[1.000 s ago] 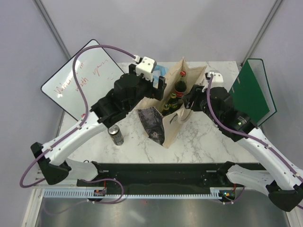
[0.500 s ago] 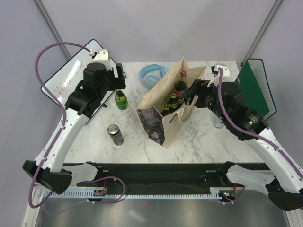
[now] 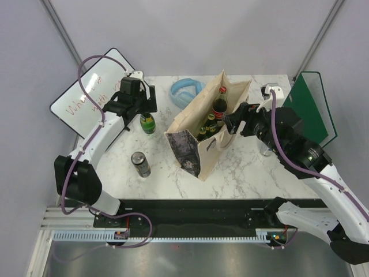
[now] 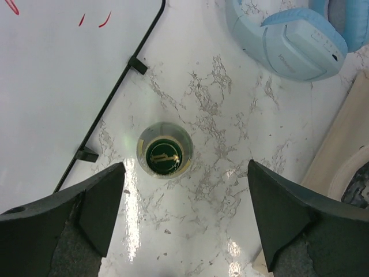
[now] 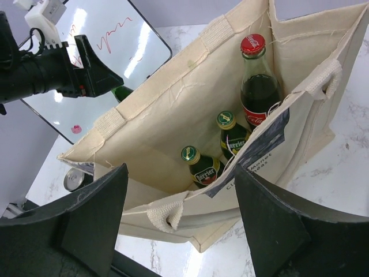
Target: Place the beverage into the canvas bag
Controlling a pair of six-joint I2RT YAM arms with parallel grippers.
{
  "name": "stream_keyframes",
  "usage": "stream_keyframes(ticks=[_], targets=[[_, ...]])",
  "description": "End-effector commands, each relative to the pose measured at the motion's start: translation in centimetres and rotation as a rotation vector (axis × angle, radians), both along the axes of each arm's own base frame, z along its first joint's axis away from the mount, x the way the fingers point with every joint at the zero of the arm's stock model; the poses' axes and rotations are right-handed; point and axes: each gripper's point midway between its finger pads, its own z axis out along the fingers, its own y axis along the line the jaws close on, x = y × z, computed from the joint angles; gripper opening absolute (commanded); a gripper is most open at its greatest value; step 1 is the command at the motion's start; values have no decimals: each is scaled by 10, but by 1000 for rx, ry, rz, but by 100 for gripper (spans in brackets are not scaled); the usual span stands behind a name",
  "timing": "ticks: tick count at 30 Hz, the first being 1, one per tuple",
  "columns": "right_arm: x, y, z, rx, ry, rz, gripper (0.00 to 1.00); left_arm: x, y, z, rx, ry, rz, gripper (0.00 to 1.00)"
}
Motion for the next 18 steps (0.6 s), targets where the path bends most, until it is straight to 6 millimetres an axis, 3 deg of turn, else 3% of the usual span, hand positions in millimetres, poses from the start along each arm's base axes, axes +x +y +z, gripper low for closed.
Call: stream_keyframes(ticks=[1,5,10,18], targets=[[3,-2,15,6,-79,-2,82,24,-9,-6,-29,-55,-9,91],[4,-2,13,-8,-85,1,83,30,-7,-25,-23,-72,-2,82],[7,-4,10,-29,-87,-12,83,33,-1,-27,-14,-127,31,69],[11,3,11,-12,-90,-1,83,36,4,-31,19,-219,19,64]])
